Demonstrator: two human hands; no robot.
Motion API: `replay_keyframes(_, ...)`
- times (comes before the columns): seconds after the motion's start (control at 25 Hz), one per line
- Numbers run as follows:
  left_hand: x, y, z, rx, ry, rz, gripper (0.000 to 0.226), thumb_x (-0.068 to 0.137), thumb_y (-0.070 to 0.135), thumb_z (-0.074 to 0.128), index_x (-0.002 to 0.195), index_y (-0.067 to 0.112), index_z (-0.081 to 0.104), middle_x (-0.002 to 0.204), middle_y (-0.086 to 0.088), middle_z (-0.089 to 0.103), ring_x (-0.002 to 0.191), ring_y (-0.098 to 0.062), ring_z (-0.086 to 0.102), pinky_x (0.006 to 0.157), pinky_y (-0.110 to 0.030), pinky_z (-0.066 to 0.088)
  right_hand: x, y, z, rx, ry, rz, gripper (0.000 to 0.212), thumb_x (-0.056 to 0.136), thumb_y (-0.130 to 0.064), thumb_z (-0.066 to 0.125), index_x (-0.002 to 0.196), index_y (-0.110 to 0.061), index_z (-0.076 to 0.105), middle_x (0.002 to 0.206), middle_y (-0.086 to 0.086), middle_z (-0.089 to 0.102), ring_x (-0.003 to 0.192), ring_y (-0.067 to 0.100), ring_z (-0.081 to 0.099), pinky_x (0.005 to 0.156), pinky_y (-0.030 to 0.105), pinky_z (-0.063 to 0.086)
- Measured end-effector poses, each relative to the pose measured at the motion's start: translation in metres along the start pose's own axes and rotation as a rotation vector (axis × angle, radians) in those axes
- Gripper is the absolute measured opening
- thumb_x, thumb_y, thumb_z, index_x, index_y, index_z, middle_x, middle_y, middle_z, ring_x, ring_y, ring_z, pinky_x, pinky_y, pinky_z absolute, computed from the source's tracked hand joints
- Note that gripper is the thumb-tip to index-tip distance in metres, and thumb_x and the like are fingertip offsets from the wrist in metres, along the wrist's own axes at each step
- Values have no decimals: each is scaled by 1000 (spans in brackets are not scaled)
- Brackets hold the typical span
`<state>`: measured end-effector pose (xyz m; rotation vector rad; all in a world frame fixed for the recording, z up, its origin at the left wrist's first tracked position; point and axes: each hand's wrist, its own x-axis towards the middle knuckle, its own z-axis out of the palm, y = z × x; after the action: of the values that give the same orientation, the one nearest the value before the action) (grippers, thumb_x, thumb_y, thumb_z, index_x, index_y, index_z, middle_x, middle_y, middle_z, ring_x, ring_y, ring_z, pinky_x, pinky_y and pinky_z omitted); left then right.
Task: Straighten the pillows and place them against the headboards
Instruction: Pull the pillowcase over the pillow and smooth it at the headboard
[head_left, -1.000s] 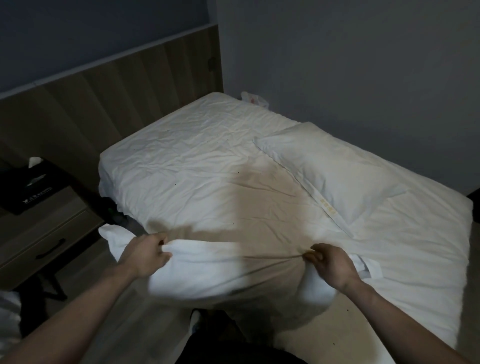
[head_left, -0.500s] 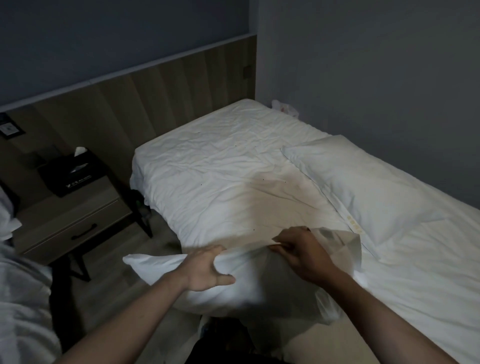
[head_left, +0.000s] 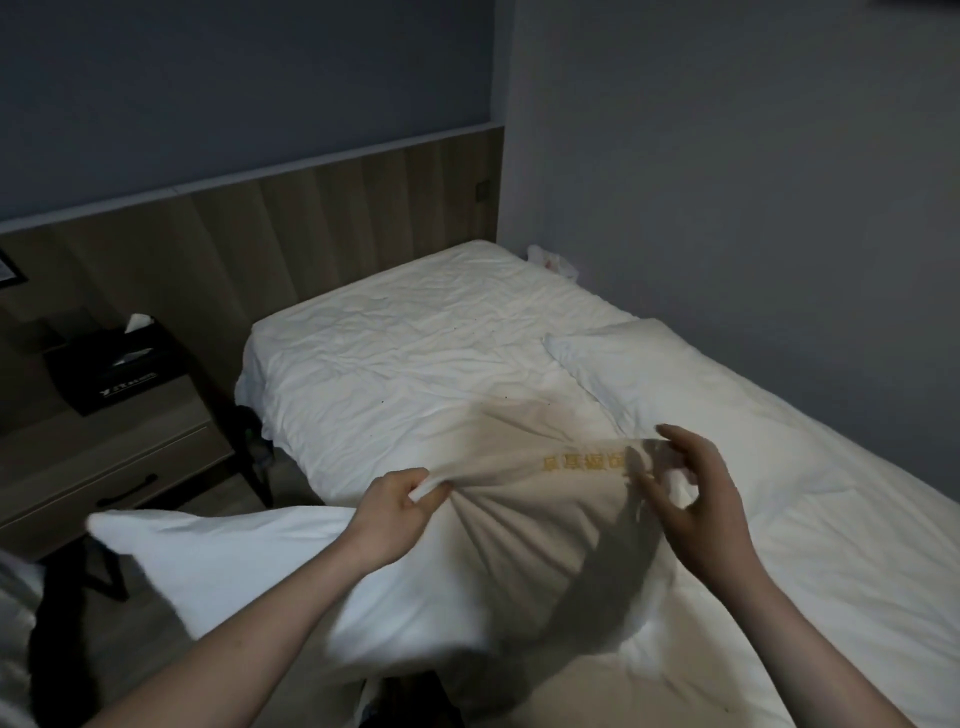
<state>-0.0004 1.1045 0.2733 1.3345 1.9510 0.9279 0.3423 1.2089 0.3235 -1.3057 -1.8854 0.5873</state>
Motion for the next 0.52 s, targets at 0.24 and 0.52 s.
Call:
replay_keyframes(0.24, 11, 11, -65, -56, 43, -22, 50, 95, 38, 67, 65, 5, 44, 59, 4, 41, 54, -11, 40, 58, -30, 31, -9, 14, 43, 265, -231, 440, 116, 66, -67, 82, 159, -28, 27, 161, 0, 38, 136, 23, 46, 111, 44, 41)
replay_keyframes(0.52, 18, -7, -145, -386, 243, -118, 63, 78, 58, 72, 74, -4, 58, 70, -6, 59, 68, -16, 53, 69, -35, 36, 45, -37, 128, 355, -400, 421, 108, 70, -81, 68, 158, -26, 36, 157, 0, 47, 139, 23, 49, 112, 43, 45)
